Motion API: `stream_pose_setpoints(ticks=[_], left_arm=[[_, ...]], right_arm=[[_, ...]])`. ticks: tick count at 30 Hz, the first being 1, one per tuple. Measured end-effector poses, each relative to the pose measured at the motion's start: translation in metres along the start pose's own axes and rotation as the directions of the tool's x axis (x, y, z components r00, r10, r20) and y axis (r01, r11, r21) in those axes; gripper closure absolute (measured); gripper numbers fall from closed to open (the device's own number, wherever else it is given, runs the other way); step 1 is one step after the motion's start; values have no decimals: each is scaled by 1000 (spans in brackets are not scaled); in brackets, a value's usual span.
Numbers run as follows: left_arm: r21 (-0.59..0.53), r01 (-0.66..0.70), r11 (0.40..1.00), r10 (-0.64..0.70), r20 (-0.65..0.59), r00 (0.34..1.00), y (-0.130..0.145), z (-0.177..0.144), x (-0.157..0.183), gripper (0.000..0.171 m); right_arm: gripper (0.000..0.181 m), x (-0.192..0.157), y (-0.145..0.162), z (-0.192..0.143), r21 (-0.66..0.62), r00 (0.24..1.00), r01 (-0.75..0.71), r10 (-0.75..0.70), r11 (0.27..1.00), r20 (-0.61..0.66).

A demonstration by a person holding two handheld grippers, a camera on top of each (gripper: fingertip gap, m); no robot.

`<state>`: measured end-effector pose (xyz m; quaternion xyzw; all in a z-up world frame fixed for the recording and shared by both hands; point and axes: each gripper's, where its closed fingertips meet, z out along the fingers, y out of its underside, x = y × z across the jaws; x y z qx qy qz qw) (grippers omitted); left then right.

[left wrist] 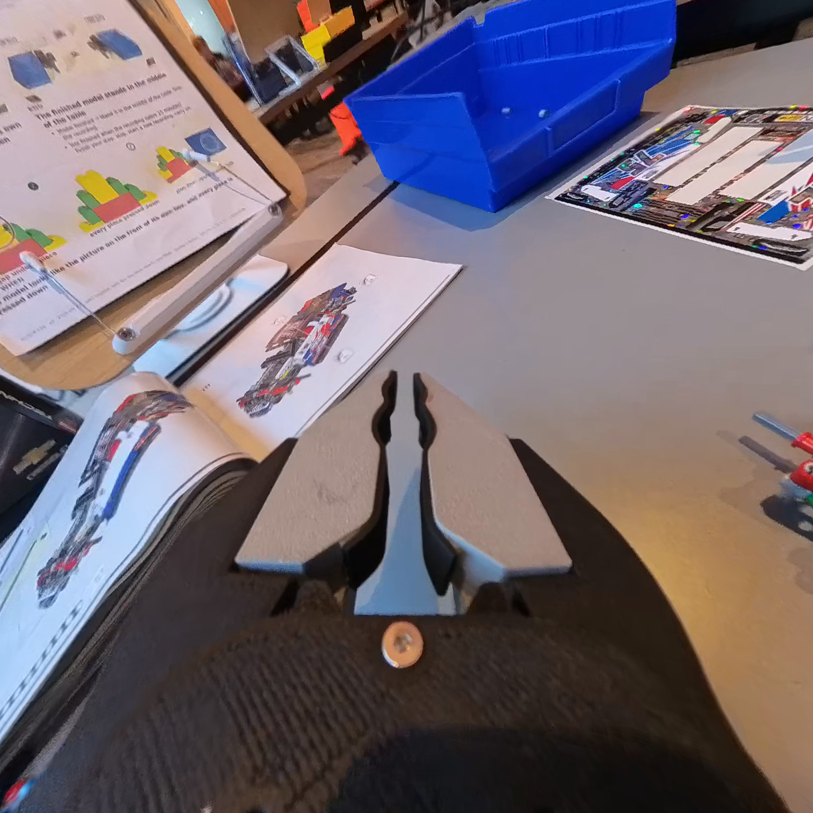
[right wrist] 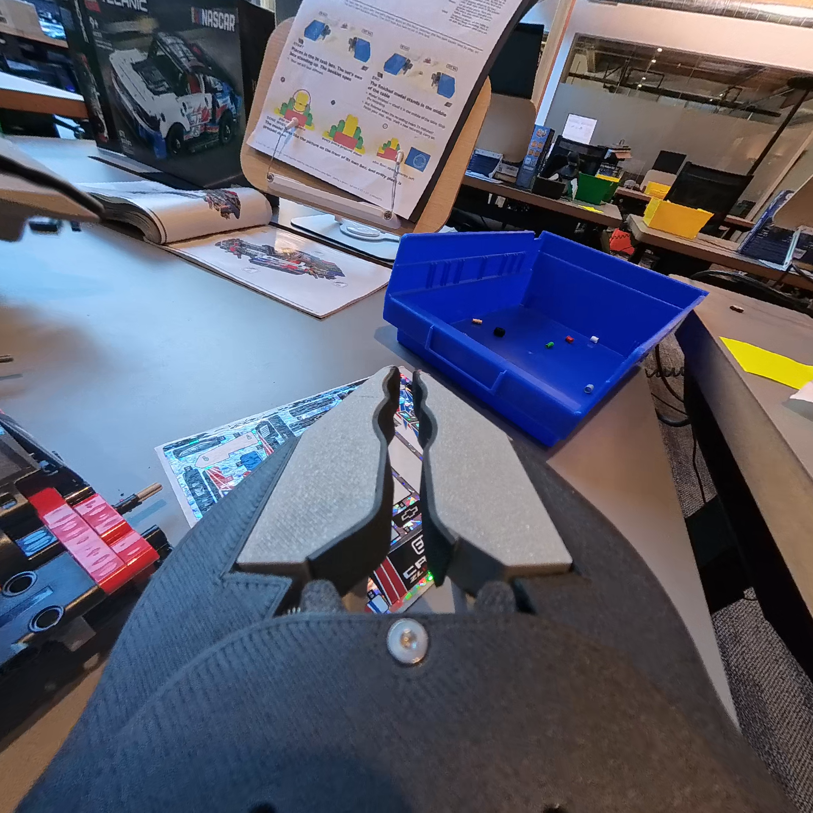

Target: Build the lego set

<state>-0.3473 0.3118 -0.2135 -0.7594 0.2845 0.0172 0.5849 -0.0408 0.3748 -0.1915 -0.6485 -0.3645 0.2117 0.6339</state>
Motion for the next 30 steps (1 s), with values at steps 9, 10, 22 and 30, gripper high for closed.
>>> stream_pose_setpoints(ticks=[9, 10, 22, 30], left_arm=[[-460, -165, 873, 18, -307, 952, 74, -112, -90, 152], [-490, -174, 854, -14, -356, 934, 85, -121, -89, 152], [-699, -357, 619, -2, -456, 890, 159, -136, -90, 156], [-679, -320, 661, -61, -474, 879, 149, -130, -80, 166]], right_arm=[[178, -1, -5, -3, 36, 1000, -21, 21, 999, 21], [178, -1, -5, -3, 40, 999, -24, 24, 999, 22], [178, 0, -8, -6, 66, 999, -45, 44, 997, 26], [178, 0, -9, -7, 70, 998, -50, 48, 996, 27]])
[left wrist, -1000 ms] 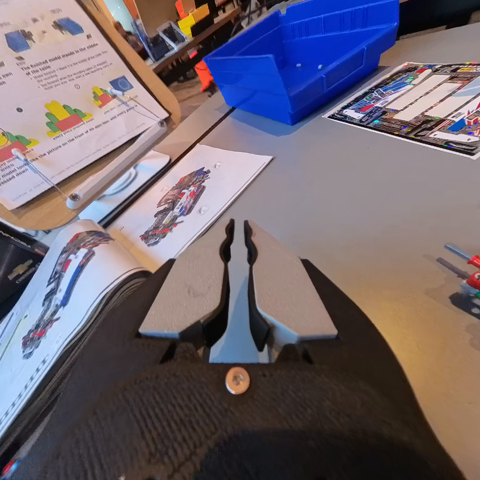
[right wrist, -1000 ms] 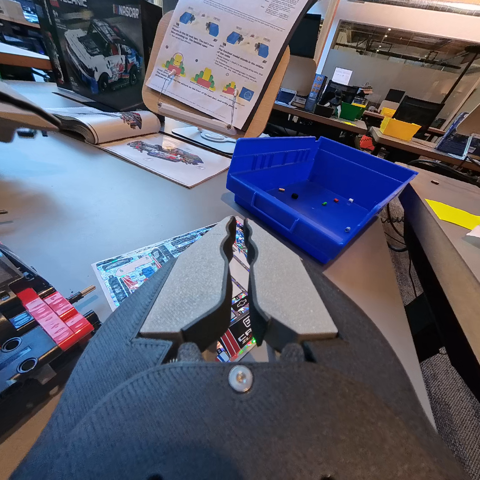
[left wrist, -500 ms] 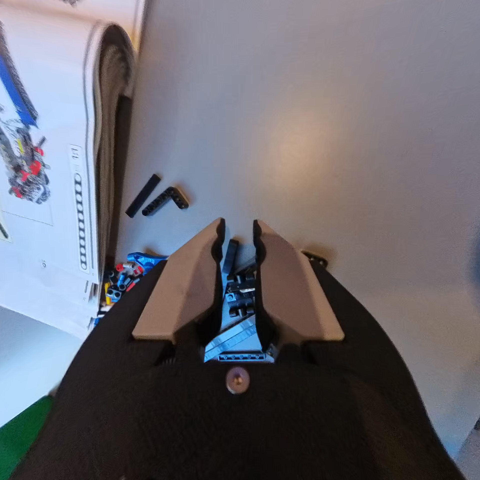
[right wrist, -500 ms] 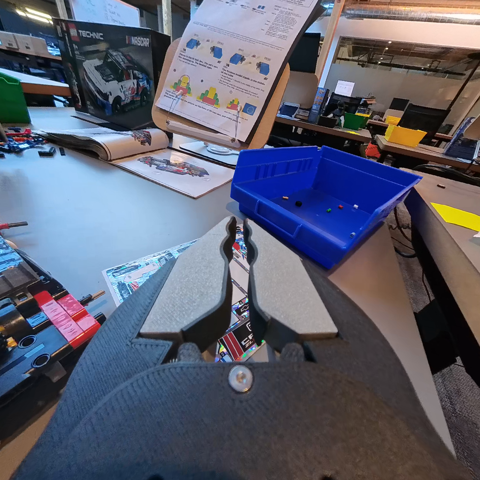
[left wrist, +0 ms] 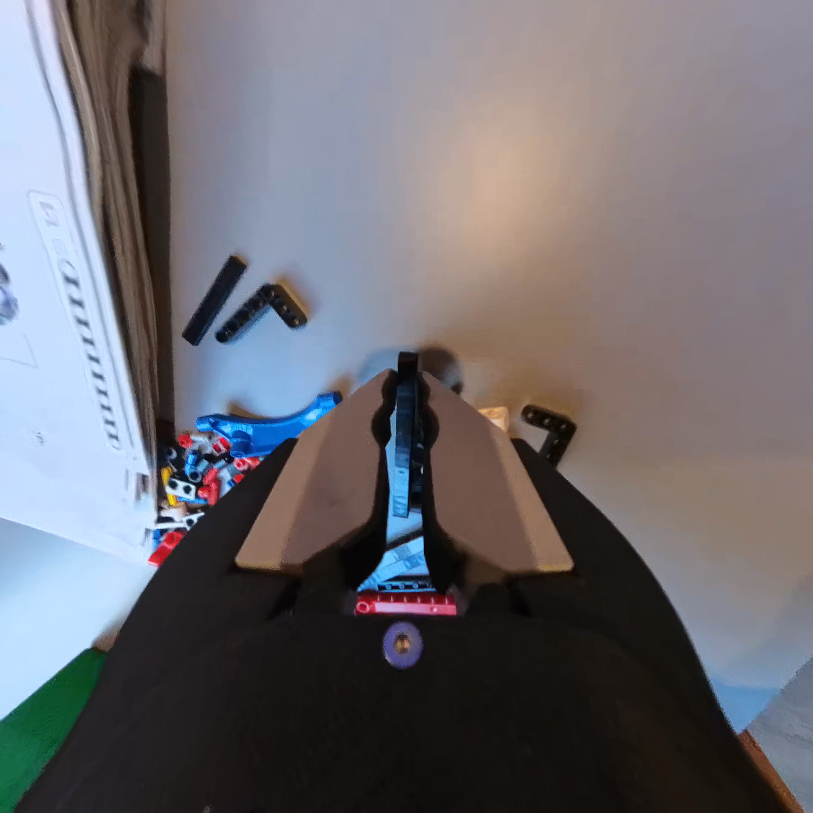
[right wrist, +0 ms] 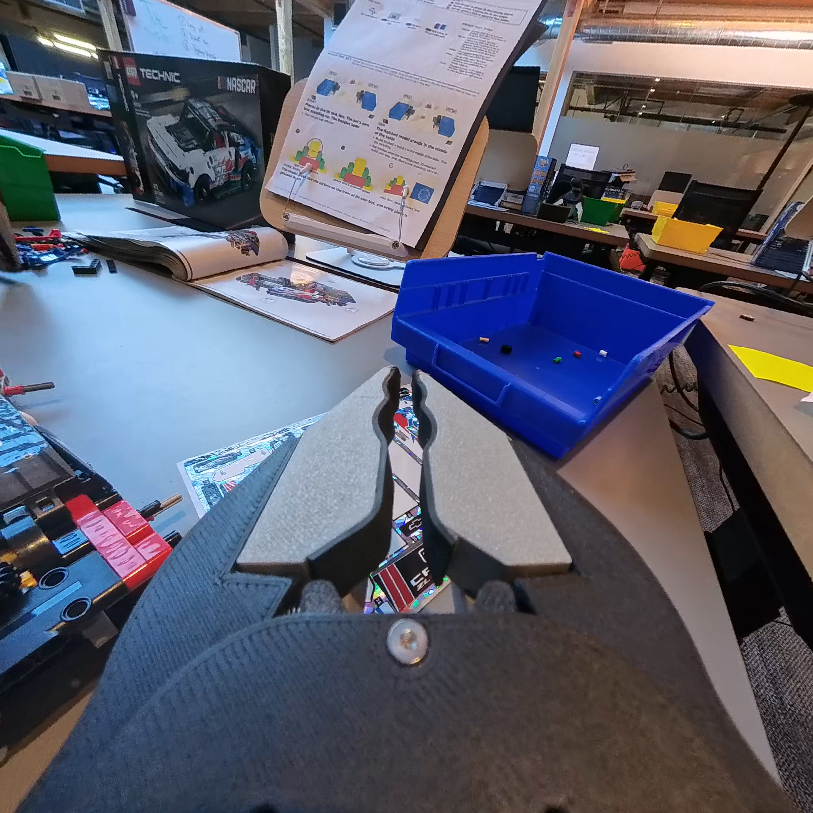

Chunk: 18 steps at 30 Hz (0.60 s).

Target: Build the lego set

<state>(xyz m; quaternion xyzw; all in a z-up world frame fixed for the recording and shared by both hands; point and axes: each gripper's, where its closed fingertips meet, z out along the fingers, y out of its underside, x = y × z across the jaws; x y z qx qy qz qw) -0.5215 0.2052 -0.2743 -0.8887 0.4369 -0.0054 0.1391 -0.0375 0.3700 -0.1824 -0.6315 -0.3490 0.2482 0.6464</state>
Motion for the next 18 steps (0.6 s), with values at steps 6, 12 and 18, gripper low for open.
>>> stream_pose_setpoints(ticks=[6, 12, 18], left_arm=[[234, -14, 972, -8, 90, 996, -80, -43, 0, 167], [304, 103, 947, -64, -135, 989, -164, -2, 50, 167], [227, 354, 907, -253, -379, 890, -170, 39, 53, 159]], right_arm=[[178, 0, 0, 0, -2, 1000, 2, -2, 1000, -2], [179, 0, 0, 0, 2, 1000, 4, -4, 1000, -6], [178, 0, -1, -1, 8, 1000, -1, 1, 1000, 1]])
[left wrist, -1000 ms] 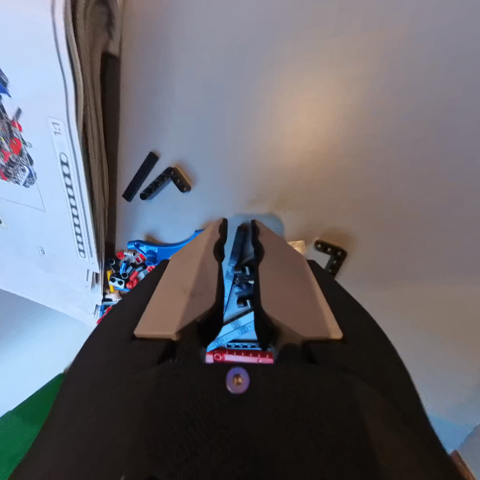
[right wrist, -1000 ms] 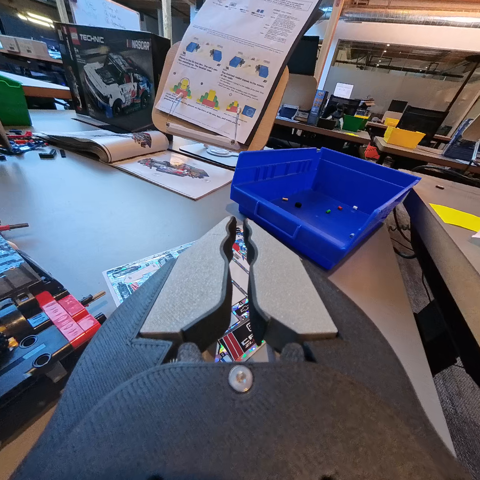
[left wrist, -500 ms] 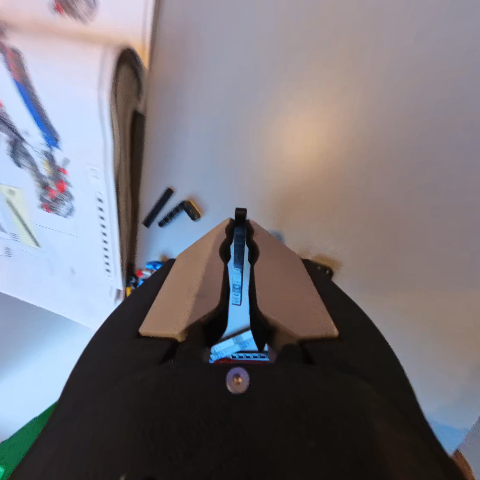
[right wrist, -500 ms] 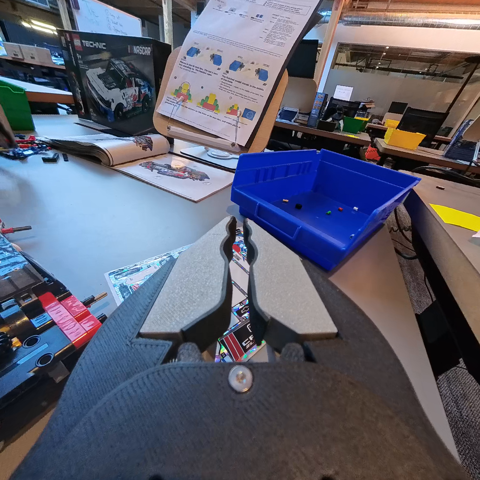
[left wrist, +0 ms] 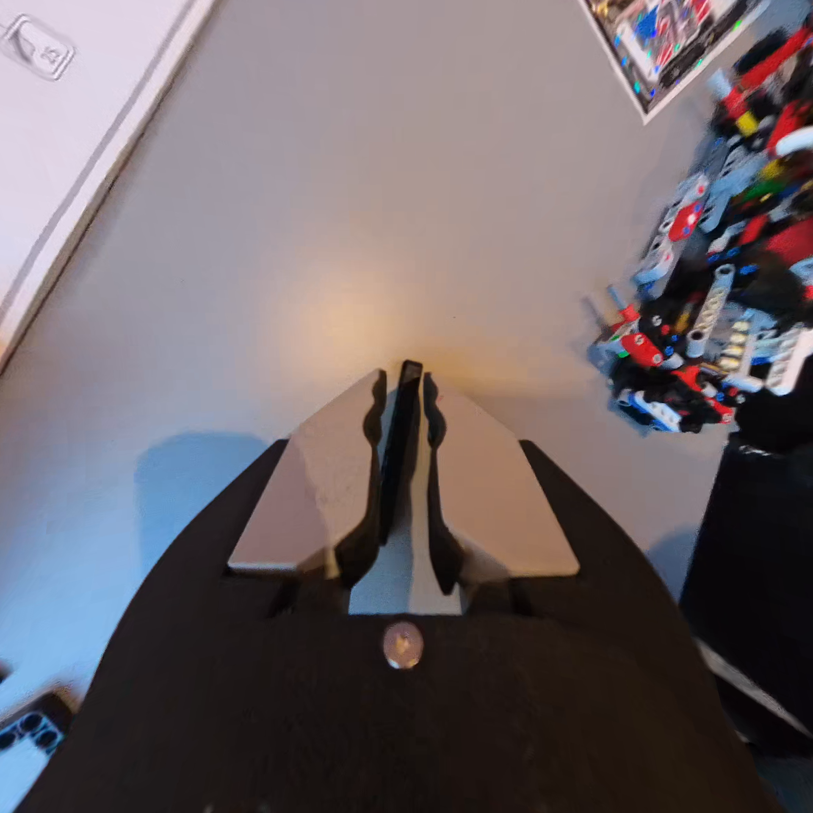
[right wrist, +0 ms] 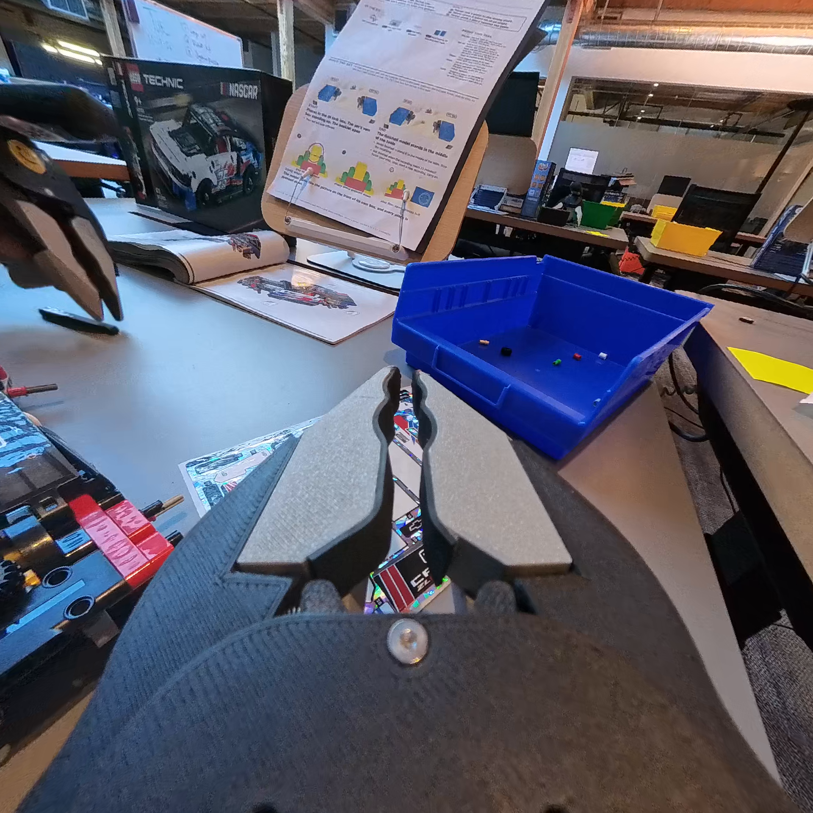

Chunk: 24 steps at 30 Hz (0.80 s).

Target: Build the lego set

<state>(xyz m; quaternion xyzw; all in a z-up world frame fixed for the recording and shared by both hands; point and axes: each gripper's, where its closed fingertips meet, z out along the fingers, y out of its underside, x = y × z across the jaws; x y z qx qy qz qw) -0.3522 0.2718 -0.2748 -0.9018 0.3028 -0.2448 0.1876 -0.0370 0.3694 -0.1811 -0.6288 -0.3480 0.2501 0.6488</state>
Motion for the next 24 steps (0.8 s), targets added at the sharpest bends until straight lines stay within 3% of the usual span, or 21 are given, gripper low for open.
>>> stream_pose_setpoints(ticks=[5, 10, 15, 20, 24], left_arm=[[109, 41, 993, -45, 42, 998, -2, -31, -14, 153], [221, 25, 975, -48, 99, 994, 15, -65, -13, 149], [296, -41, 954, -17, 189, 982, 36, -61, -5, 151], [417, -149, 897, 23, 292, 956, 18, -57, -4, 148], [522, -252, 815, 49, 371, 927, -2, -70, -5, 148]], right_arm=[[178, 0, 0, 0, 1, 1000, -7, 7, 1000, 7], [179, 0, -1, 0, 8, 1000, -12, 12, 1000, 6], [179, 0, -1, 0, 4, 1000, -11, 11, 1000, 11], [178, 0, 0, 1, -5, 1000, -2, 2, 1000, -3], [178, 8, 3, 1, -24, 998, 18, -20, 1000, -67]])
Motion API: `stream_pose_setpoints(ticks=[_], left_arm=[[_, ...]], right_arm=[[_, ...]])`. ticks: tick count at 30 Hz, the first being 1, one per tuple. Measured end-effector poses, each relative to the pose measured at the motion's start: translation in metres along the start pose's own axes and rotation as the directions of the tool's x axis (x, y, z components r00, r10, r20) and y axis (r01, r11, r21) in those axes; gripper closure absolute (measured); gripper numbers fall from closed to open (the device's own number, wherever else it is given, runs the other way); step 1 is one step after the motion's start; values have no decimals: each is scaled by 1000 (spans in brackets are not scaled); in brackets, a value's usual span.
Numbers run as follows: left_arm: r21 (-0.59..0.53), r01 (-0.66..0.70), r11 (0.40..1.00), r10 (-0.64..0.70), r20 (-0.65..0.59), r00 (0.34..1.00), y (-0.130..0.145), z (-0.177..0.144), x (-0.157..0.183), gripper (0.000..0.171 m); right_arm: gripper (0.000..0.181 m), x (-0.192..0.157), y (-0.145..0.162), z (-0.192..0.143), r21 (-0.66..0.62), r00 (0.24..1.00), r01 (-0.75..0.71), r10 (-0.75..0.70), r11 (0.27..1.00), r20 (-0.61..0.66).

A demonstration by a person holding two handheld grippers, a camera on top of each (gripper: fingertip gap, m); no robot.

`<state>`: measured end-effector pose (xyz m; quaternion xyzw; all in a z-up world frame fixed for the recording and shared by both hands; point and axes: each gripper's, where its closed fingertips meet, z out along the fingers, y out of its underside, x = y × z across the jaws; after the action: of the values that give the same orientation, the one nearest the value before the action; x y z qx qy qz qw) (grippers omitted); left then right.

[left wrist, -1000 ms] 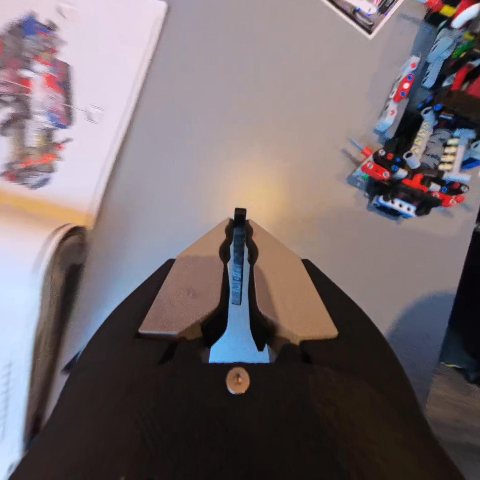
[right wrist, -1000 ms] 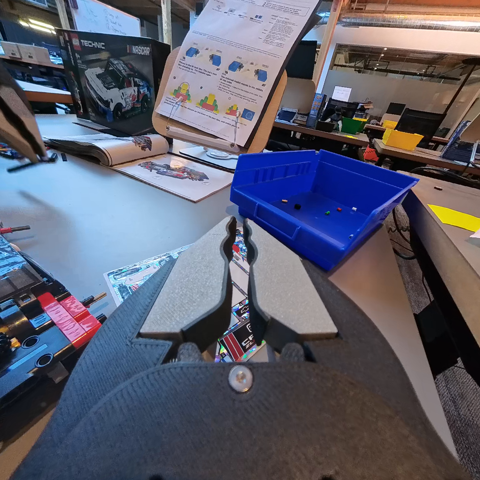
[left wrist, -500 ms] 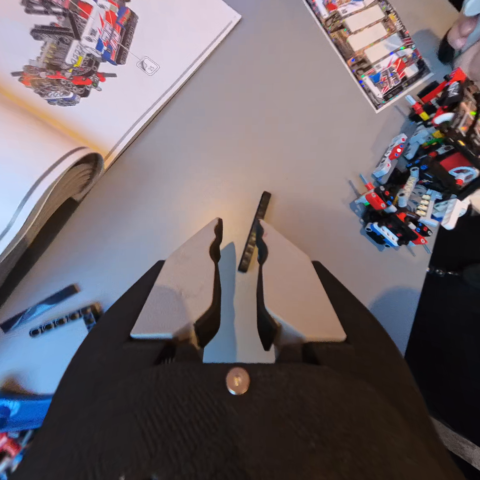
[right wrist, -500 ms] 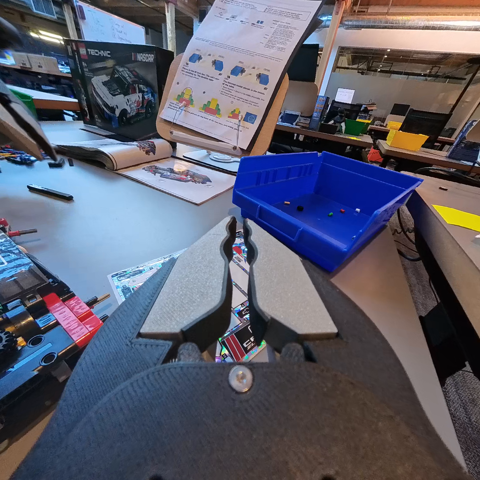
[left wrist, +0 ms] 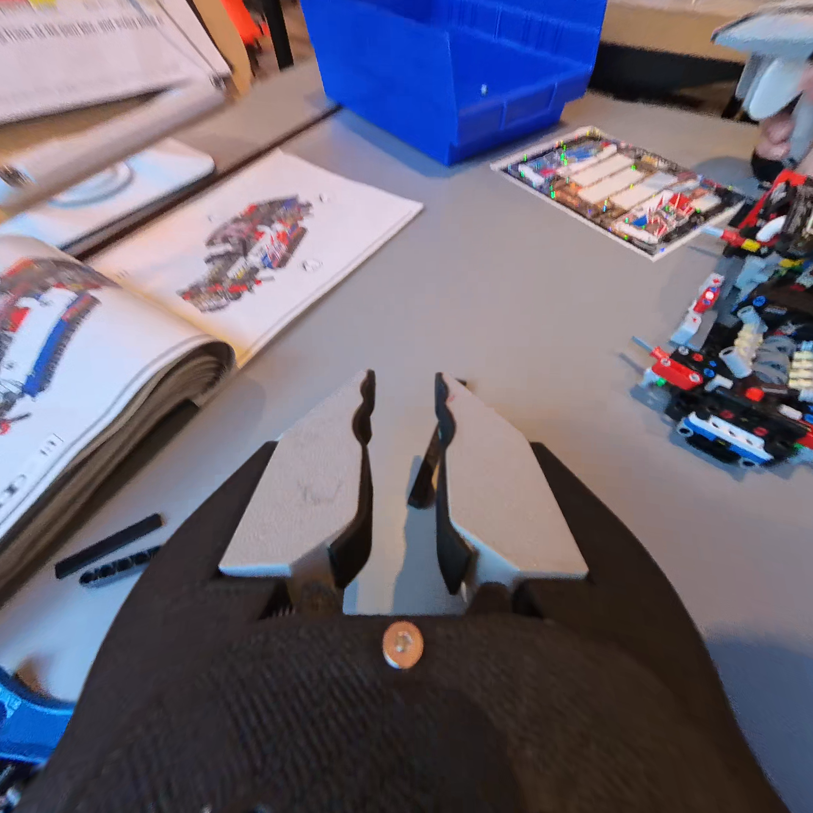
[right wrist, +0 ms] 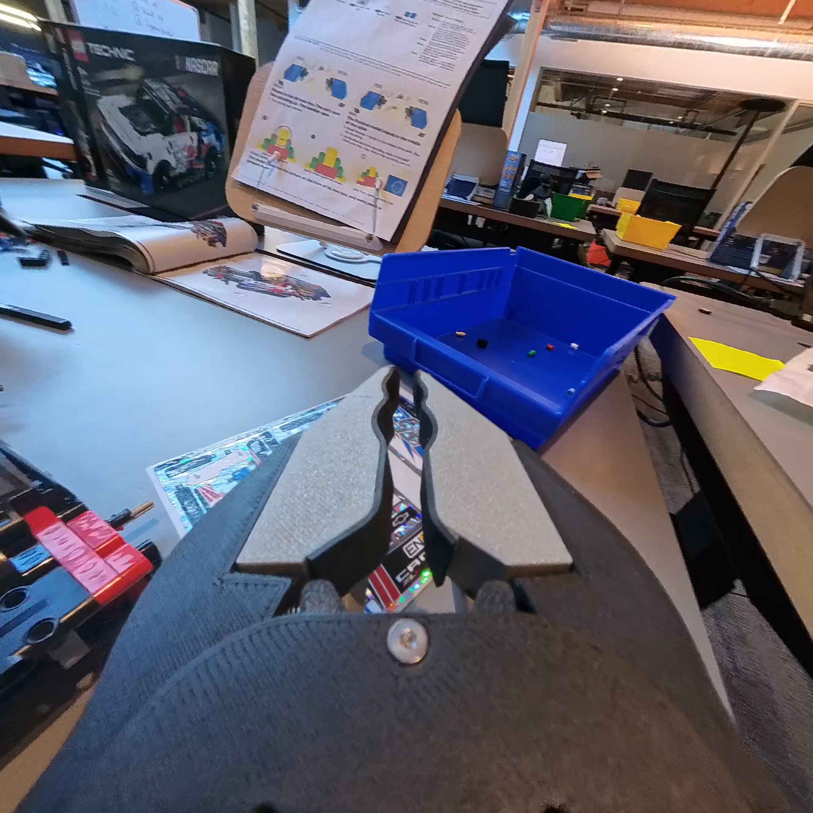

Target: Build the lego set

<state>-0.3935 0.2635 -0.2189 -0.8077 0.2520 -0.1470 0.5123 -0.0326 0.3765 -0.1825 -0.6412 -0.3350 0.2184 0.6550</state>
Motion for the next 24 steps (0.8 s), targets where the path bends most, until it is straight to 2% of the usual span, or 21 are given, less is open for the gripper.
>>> stream_pose_setpoints(ticks=[3, 7, 11, 16, 24], left_arm=[[117, 13, 993, -15, 17, 1000, -13, -4, -3, 152], [134, 35, 990, -40, 34, 999, -13, -11, -5, 154], [47, 28, 998, -32, 95, 995, 3, -12, -18, 154], [33, 44, 999, -45, 51, 998, 4, -11, -10, 153], [-191, 11, 982, -23, -59, 998, 41, 0, 8, 147]], right_arm=[[177, 10, 3, 0, -24, 997, 27, -29, 999, -74], [177, 23, 1, -3, 5, 993, -33, 34, 999, -114], [176, 38, 2, -5, 24, 980, -116, 118, 993, -160], [175, 39, 6, -2, -7, 979, -111, 108, 994, -173], [176, 41, 3, -2, 21, 977, -115, 117, 993, -176]])
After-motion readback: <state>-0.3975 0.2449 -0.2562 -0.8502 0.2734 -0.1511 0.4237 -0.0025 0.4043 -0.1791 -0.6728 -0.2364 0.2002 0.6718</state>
